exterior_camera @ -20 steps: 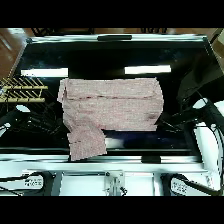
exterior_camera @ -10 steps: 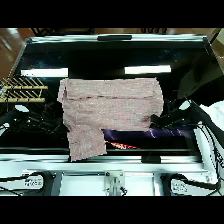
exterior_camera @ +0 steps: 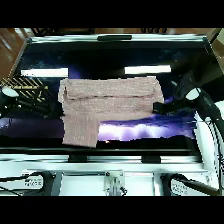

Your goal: Fold the shirts.

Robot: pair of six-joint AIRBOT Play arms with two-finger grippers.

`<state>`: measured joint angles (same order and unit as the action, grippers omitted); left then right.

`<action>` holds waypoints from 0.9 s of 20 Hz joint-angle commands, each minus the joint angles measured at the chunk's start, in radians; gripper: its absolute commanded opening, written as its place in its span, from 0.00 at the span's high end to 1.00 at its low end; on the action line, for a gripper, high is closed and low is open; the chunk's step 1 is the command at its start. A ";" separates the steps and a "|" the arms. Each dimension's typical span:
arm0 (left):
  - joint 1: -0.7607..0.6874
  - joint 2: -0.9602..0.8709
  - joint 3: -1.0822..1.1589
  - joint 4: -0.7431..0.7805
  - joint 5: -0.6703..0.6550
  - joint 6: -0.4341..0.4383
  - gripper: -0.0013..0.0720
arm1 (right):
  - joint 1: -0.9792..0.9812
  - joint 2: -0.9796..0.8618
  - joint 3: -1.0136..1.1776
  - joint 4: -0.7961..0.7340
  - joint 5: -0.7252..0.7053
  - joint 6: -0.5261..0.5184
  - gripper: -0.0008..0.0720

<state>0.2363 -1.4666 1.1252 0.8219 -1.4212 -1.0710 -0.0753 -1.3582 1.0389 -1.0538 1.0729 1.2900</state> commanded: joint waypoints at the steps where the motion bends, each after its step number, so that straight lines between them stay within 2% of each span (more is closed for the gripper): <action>1: -0.039 -0.031 0.203 0.000 0.050 -0.026 0.95 | 0.040 -0.024 0.128 -0.003 -0.161 0.036 0.92; 4: -0.048 -0.133 0.393 0.000 0.060 -0.045 0.95 | 0.053 -0.141 0.285 -0.004 -0.210 0.062 0.92; 11: -0.045 -0.494 0.854 -0.060 0.081 -0.219 0.95 | 0.067 -0.484 0.672 -0.020 -0.223 0.145 0.92; 13: -0.046 -0.568 0.912 -0.106 0.138 -0.265 0.95 | 0.067 -0.552 0.716 -0.037 -0.232 0.201 0.92; 15: -0.049 -0.618 0.912 -0.153 0.182 -0.297 0.95 | 0.067 -0.594 0.719 -0.036 -0.254 0.214 0.92; 17: -0.056 -0.657 0.912 -0.158 0.180 -0.296 0.95 | 0.068 -0.620 0.719 -0.015 -0.268 0.215 0.86; 18: -0.060 -0.668 0.912 -0.161 0.180 -0.308 0.85 | 0.068 -0.622 0.719 -0.010 -0.270 0.215 0.50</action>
<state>0.1837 -2.0731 2.0121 0.6979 -1.2663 -1.3399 -0.0090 -1.9358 1.7370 -1.0798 0.8238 1.4834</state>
